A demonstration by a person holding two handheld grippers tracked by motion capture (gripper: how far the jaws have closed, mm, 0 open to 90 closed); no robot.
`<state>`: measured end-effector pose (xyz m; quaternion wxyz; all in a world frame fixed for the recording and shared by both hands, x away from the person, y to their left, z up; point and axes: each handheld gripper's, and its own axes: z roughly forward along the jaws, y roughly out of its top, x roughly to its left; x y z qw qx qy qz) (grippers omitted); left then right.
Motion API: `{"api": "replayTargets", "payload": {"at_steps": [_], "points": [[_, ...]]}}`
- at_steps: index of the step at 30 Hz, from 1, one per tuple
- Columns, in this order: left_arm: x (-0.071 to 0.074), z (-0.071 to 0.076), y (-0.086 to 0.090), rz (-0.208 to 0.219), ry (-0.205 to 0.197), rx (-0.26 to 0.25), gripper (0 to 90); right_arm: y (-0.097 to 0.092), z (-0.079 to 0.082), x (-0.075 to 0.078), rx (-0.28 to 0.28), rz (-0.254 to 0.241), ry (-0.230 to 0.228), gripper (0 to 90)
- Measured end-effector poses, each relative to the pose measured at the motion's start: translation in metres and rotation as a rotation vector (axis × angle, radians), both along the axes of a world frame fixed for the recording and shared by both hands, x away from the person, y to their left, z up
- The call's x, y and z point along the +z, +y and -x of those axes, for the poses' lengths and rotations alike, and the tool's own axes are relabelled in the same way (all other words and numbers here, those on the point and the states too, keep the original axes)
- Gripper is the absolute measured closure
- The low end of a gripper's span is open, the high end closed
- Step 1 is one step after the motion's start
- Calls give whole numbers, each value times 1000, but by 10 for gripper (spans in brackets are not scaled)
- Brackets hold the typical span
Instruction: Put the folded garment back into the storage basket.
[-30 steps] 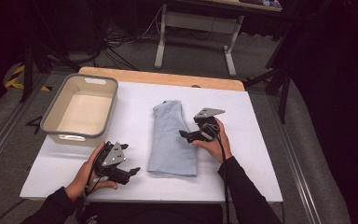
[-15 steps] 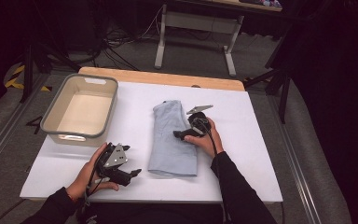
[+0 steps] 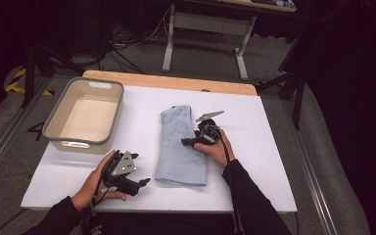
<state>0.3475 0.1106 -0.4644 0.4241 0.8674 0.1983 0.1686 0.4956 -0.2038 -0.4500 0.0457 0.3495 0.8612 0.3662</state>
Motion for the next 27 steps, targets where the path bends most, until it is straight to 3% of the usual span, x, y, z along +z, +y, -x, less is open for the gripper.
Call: {"api": "replayTargets", "payload": {"at_steps": [2, 5, 6, 10, 12, 15, 20, 23, 27], "points": [[0, -1, 0, 38, 22, -16, 103, -1, 1, 0, 14, -21, 27, 554], [0, -3, 0, 57, 37, -18, 112, 0, 2, 0, 21, -29, 29, 604], [0, -5, -2, 84, 61, -24, 113, 0, 4, 0, 24, -33, 27, 620], [1, -10, -10, 99, 83, -30, 113, -1, 7, 1, 38, -39, 14, 662], [3, -13, -17, 86, 82, -35, 114, 0, 11, 4, 48, -27, -14, 684], [7, -21, -29, 109, 100, -38, 123, 1, 17, 9, 56, -10, -64, 708], [6, -34, -43, 104, 154, -9, 122, -4, 26, 18, 58, -50, -117, 715], [2, -42, -48, 73, 177, 20, 107, -8, 31, 24, 65, -70, -154, 717], [-2, -52, -56, 61, 241, 13, 85, -12, 39, 32, 73, -96, -215, 719]]}}
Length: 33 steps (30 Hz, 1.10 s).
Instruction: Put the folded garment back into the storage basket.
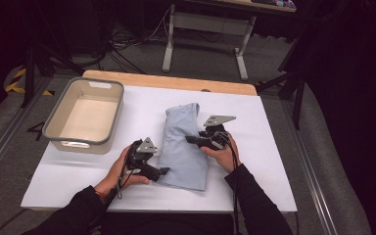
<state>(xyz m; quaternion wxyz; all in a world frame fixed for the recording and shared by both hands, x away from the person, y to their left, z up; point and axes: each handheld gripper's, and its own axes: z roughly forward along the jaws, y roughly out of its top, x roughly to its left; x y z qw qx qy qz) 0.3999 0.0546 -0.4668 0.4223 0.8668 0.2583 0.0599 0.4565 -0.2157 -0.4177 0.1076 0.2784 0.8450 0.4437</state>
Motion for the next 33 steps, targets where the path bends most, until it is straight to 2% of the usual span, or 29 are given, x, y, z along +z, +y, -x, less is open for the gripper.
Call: {"api": "replayTargets", "payload": {"at_steps": [3, 5, 12, 14, 20, 25, 30, 33], "points": [[0, -3, -4, 15, 21, -9, 94, -2, 6, 6, 8, -18, -39, 720], [1, -4, -8, 24, 6, -15, 128, -3, 10, 10, 8, -21, -70, 721], [1, -6, -15, 60, 8, -50, 266, 0, 19, 20, 11, -35, -140, 721], [2, -7, -15, 70, 8, -52, 341, 0, 20, 22, 4, -39, -156, 722], [4, -7, -16, 86, -43, -60, 528, -2, 22, 26, -18, -61, -177, 721], [8, -6, -16, 97, -85, -68, 648, -3, 22, 28, -40, -74, -184, 721], [15, -5, -15, 84, -137, -71, 702, -4, 23, 31, -57, -93, -194, 720], [19, -3, -13, 79, -153, -70, 718, -4, 24, 34, -60, -101, -202, 719]]}}
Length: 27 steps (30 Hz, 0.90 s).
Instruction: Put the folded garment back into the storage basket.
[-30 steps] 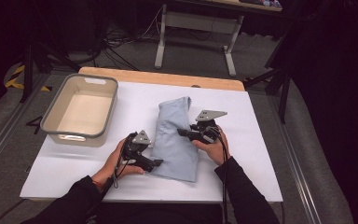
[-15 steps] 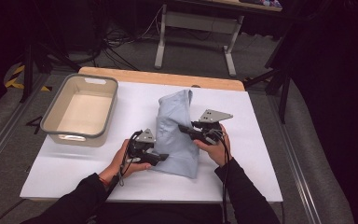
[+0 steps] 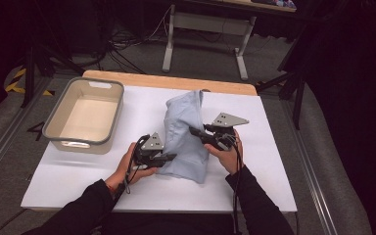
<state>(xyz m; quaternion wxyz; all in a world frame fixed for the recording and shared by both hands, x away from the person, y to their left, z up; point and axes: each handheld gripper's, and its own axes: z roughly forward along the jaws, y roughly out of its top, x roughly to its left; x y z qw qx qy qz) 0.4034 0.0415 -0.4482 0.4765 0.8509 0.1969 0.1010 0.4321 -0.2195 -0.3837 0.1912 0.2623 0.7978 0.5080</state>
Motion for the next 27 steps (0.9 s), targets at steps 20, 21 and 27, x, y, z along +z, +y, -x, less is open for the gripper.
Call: {"api": "replayTargets", "payload": {"at_steps": [20, 21, 27], "points": [[26, -8, 25, -34, -107, 70, 734, 25, -9, 19, -14, -56, -52, 718], [27, -9, 27, -38, -109, 75, 734, 27, -10, 20, -15, -58, -56, 718], [34, -10, 36, -48, -127, 106, 735, 37, -16, 25, -10, -71, -68, 718]]}}
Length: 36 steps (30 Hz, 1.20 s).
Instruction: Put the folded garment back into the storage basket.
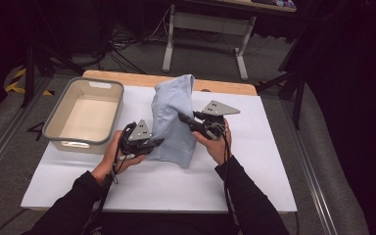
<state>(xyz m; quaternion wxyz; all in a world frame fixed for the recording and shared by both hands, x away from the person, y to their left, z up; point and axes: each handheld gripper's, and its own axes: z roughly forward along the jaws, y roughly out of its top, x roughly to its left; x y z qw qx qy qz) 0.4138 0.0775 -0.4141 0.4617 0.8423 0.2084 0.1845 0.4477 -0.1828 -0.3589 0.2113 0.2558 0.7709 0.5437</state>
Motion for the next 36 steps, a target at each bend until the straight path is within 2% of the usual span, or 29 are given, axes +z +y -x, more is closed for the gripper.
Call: {"api": "replayTargets", "payload": {"at_steps": [13, 22, 36], "points": [[11, -1, 17, 4, -19, 41, 737, 18, -6, 9, 0, -13, -15, 716], [16, 0, 28, 7, -40, 45, 739, 30, -8, 15, 13, -12, -27, 714], [23, 2, 43, 12, -57, 78, 742, 44, -9, 21, 21, -23, -41, 711]]}}
